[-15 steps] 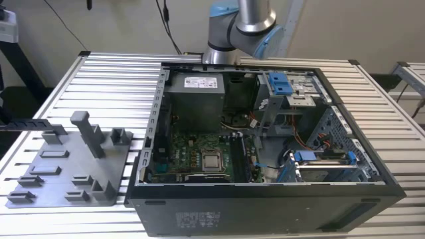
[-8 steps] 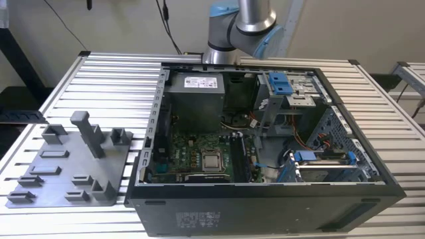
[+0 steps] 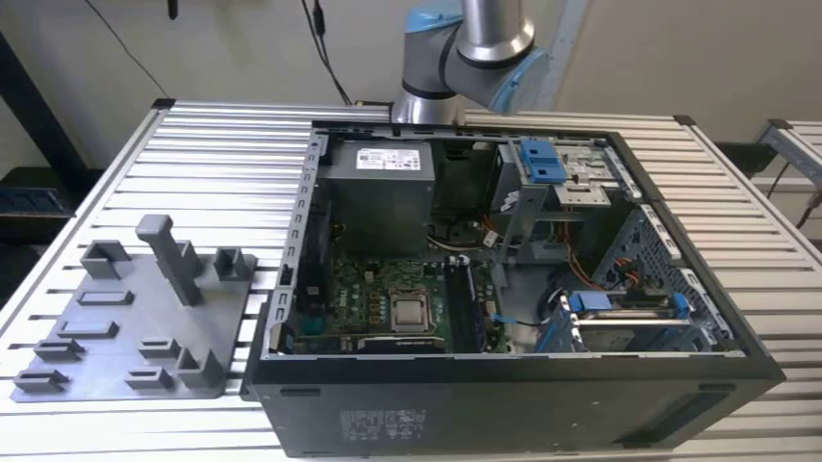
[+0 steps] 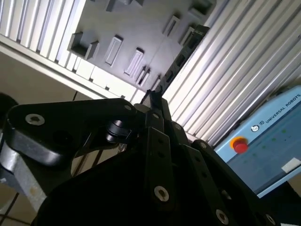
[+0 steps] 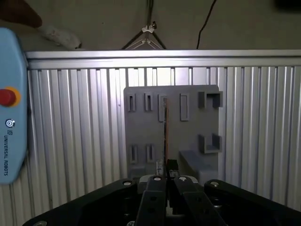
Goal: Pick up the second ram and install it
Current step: 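Pick up the second ram and move it above second insertion slot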
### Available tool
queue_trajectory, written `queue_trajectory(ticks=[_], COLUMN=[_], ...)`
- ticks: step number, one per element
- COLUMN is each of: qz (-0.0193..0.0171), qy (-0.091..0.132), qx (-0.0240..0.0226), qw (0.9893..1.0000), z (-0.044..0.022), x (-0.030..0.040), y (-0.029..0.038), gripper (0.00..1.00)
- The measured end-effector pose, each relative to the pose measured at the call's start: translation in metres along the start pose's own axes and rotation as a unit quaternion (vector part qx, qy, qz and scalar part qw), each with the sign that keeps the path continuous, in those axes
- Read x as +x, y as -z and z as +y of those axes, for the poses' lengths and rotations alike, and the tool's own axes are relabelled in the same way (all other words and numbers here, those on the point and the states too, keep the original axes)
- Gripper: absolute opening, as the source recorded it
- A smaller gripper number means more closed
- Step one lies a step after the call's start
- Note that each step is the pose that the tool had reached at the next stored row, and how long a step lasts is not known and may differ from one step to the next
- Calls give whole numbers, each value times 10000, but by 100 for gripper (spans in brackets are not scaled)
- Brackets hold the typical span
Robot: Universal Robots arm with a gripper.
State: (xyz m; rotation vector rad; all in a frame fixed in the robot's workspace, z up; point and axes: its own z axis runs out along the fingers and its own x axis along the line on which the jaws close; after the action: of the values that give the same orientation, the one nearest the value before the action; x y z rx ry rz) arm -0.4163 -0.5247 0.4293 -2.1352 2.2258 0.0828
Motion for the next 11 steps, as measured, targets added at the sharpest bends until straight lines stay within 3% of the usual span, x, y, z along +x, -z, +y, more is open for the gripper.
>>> queue_trajectory(ticks=[6,11], qz=[0,0], qy=[0,0], qx=[-1,-1], qw=[10000,10000], z=[0,-1], x=[-15,-23], y=[193,290], gripper=[13,13])
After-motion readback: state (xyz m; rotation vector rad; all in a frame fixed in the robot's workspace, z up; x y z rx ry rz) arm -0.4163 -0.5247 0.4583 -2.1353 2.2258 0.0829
